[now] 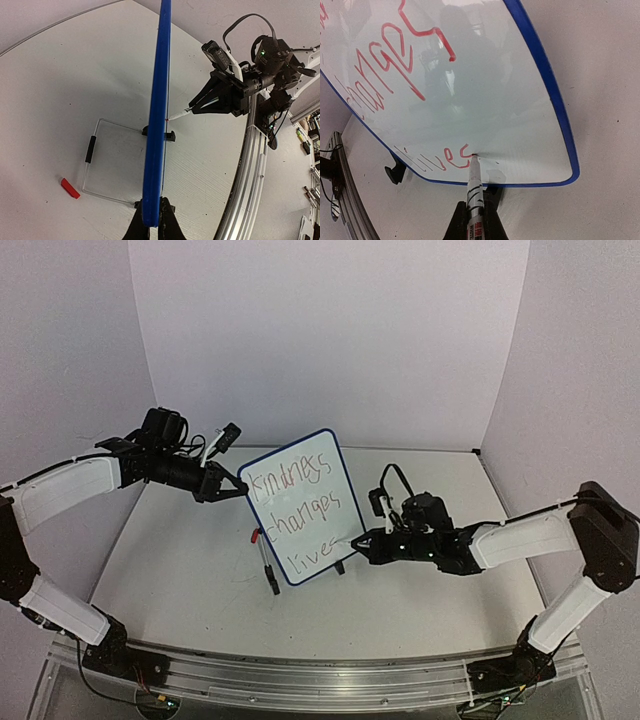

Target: Write a sentence on the whiteboard

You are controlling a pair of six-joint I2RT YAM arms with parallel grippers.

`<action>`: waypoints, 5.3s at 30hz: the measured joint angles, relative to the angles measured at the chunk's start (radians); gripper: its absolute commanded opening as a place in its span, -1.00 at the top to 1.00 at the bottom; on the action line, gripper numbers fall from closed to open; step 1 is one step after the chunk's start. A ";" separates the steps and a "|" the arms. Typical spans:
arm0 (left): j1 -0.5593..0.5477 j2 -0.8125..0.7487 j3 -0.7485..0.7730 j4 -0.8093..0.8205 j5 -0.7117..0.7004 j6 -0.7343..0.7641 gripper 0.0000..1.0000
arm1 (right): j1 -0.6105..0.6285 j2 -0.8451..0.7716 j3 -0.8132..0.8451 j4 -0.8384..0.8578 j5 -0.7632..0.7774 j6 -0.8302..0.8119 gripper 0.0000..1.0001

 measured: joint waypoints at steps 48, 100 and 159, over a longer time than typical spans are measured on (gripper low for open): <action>0.000 0.000 0.000 -0.001 0.000 0.000 1.00 | -0.001 -0.077 -0.078 0.014 0.032 0.019 1.00; 0.000 0.000 0.040 -0.041 0.039 -0.073 1.00 | -0.003 -0.371 -0.054 -0.148 0.128 -0.011 1.00; -0.006 -0.159 -0.115 0.097 -0.105 -0.138 0.99 | -0.005 -0.449 -0.147 -0.179 0.139 0.015 1.00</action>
